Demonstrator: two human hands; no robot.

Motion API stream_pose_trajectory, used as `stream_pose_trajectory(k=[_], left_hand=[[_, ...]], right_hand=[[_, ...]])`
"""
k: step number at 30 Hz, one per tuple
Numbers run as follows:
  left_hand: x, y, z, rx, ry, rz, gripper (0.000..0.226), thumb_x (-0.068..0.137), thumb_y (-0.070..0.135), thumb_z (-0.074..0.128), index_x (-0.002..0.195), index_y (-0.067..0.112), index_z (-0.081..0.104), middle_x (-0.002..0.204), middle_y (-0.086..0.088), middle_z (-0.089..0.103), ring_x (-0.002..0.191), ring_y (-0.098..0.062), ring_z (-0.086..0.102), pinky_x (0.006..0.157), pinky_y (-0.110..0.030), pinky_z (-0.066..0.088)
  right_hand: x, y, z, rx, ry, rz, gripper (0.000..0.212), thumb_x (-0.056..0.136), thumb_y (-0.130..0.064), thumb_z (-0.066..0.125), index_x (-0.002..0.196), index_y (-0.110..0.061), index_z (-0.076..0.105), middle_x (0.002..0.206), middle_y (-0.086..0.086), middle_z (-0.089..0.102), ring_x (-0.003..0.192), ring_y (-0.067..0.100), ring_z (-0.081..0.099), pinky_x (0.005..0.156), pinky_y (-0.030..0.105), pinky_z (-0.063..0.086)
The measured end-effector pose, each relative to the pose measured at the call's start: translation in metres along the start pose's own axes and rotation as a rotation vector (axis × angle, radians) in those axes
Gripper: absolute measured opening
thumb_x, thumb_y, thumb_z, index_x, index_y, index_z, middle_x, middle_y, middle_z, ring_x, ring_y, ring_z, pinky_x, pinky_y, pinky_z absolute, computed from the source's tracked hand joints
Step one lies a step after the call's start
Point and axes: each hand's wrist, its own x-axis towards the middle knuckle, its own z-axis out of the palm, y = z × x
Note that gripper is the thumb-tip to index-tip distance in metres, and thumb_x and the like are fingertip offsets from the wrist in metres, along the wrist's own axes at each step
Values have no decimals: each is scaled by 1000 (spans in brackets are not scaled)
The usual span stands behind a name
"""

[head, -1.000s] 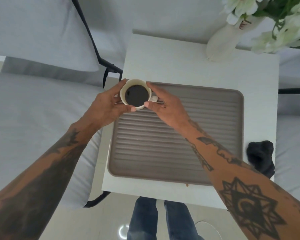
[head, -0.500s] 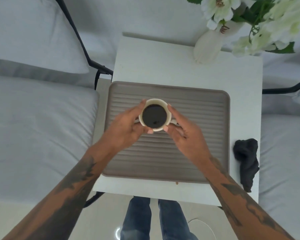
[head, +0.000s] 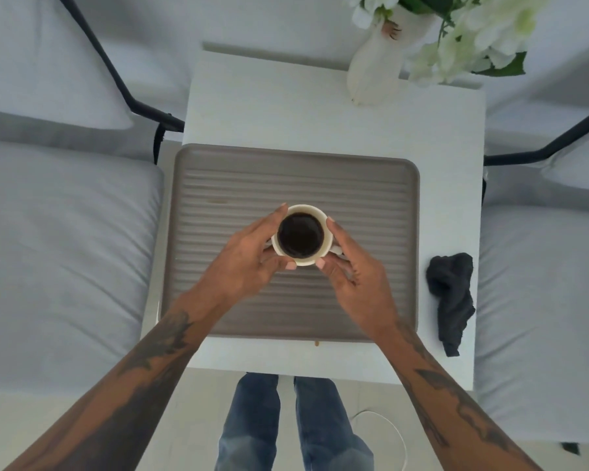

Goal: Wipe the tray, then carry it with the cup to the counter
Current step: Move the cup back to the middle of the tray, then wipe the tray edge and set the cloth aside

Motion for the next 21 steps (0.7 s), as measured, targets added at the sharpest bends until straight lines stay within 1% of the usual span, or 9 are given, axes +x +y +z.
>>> stream_pose_trajectory(k=[4,6,8,10,12,14,16,18,21], left_hand=[[3,2,0,-41,-10,-26,91,77,2,79,154,15,30,150,-5,45,131,-11,49,92,-2,40],[1,3,-2,-63,-27,2,93,76,5,81,153,16,31,150,-5,45,130,-11,52,94,-6,43],[-7,2,-7,-46,14,24,89,76,17,83,151,21,36,148,-1,47,128,-9,54,94,-13,48],[-20,-4,-17,10,189,-2,72,81,24,79,145,25,47,140,1,52,120,-8,57,91,-20,52],[-38,-18,-30,159,426,-34,49,87,20,73,134,21,59,130,-4,54,111,-17,58,90,-31,53],[-56,-40,-40,322,600,-106,35,90,15,67,125,15,64,124,-11,54,110,-26,55,92,-45,52],[-73,-64,-45,422,661,-193,32,91,14,65,123,12,65,121,-18,53,113,-33,50,91,-51,49],[-84,-80,-43,406,641,-274,33,93,16,63,125,14,63,122,-18,50,113,-34,49,88,-50,50],[-88,-87,-37,343,573,-302,34,95,22,59,129,17,60,121,-14,48,103,-32,55,83,-47,54]], right_hand=[[2,1,-1,14,-17,32,59,92,-13,62,147,-21,39,139,-3,56,121,-2,56,100,22,48],[3,-1,-4,-21,-40,26,59,93,-19,63,147,-25,38,141,-7,54,124,0,54,103,26,48],[0,2,-12,-111,-44,19,58,93,-31,62,146,-31,37,144,-12,50,129,0,49,105,28,46],[-6,9,-27,-193,72,50,52,94,-38,59,143,-33,43,142,-12,51,127,5,51,102,30,47],[-17,23,-48,-300,302,80,39,95,-33,58,132,-23,55,129,-3,55,116,13,56,97,36,49],[-29,41,-69,-470,472,99,29,94,-27,56,119,-15,64,115,6,52,104,20,54,91,42,51],[-37,59,-85,-584,494,123,25,90,-19,58,113,-11,66,109,11,49,100,25,50,84,46,51],[-38,67,-89,-625,431,149,26,88,-9,62,113,-11,66,111,12,48,101,25,49,81,42,51],[-33,65,-81,-666,343,161,29,90,-8,61,118,-14,64,121,10,45,96,15,49,76,24,43]])
